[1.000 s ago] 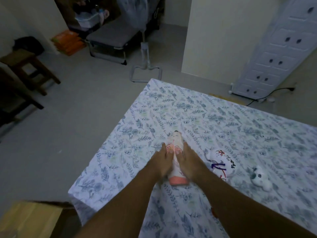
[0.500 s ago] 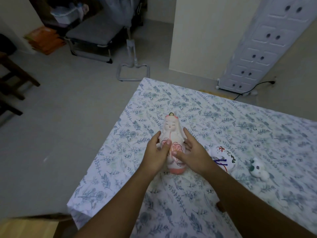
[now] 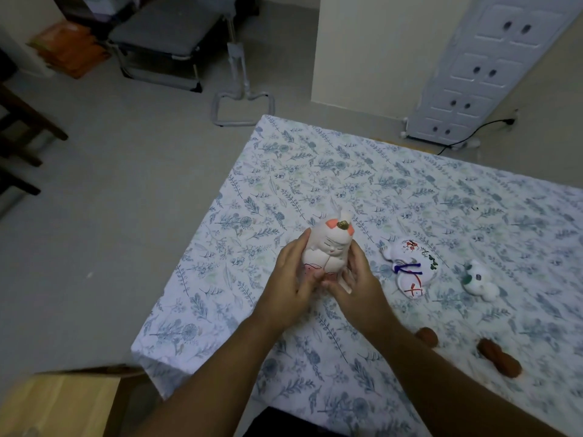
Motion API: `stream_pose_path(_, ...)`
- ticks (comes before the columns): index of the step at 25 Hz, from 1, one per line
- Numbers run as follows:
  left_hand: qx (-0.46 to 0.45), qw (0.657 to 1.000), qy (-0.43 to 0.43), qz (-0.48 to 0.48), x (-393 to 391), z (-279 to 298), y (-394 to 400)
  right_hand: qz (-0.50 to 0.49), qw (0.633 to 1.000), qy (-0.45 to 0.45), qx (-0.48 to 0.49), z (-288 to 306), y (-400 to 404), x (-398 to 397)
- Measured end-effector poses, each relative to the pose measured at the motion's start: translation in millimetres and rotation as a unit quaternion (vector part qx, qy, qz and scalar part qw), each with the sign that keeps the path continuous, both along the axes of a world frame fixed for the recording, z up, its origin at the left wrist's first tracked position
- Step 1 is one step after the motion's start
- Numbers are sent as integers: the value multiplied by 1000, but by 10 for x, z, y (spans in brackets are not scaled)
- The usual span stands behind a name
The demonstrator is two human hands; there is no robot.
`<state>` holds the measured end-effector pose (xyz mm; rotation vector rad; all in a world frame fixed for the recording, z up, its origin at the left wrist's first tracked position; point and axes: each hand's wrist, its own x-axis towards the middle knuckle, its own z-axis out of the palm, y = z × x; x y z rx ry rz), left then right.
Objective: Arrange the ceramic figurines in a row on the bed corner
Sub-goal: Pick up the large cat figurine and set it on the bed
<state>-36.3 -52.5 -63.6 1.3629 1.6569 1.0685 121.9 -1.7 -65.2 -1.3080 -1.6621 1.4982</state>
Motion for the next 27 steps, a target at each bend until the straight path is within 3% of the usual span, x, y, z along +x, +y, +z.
stream_pose_path(12, -8, 1000, 14, -2, 32, -44, 20, -4, 999, -30, 14, -10, 16, 44)
stream_pose_path(17, 53, 992, 47, 104, 301, 271, -355, -35, 982, -147, 115, 186, -67, 448)
stream_pose_path(20, 79, 996, 35, 23, 711, 365, -471, -83, 956, -229, 161, 239, -48, 931)
stream_pose_path(23, 23, 998, 31, -58, 1201, 229, -202, -152, 928, -287, 184, 183, 52, 1474)
stream_pose_path(27, -148, 988, 53, -12, 1708, -243, 486, -225, 918, -309, 105, 23, 294, 2113)
